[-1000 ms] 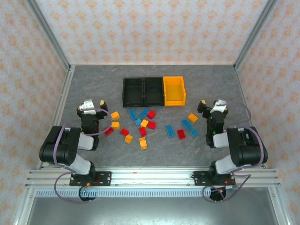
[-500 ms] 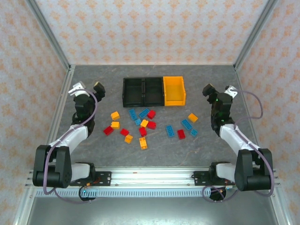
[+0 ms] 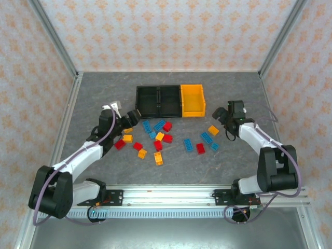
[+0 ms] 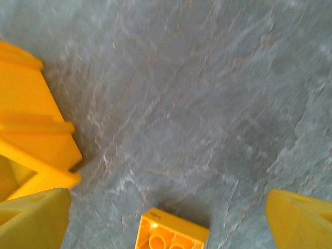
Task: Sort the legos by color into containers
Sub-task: Pick up the lego from the middle-right of the table.
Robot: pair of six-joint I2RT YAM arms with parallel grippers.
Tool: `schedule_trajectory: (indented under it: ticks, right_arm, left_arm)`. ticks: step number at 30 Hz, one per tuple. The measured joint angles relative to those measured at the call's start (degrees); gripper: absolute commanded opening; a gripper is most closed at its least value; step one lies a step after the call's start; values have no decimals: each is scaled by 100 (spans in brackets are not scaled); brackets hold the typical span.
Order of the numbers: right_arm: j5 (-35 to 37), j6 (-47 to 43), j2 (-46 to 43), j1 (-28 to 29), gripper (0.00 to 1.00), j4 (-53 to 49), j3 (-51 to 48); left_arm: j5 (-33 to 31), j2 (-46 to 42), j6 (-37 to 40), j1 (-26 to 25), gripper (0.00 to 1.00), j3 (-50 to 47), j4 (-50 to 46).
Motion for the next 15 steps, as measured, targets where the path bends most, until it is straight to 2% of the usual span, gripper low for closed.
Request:
schedule_trajectory:
  ticks: [6, 15]
  right_arm:
    - [-85, 240, 461, 258, 92, -291, 164]
    - [-98, 411, 973, 507, 88, -468, 223]
  left_arm:
    - [-33, -704, -61, -621, 85, -579, -352]
    - [-157, -1132, -365, -664, 85, -1202, -483]
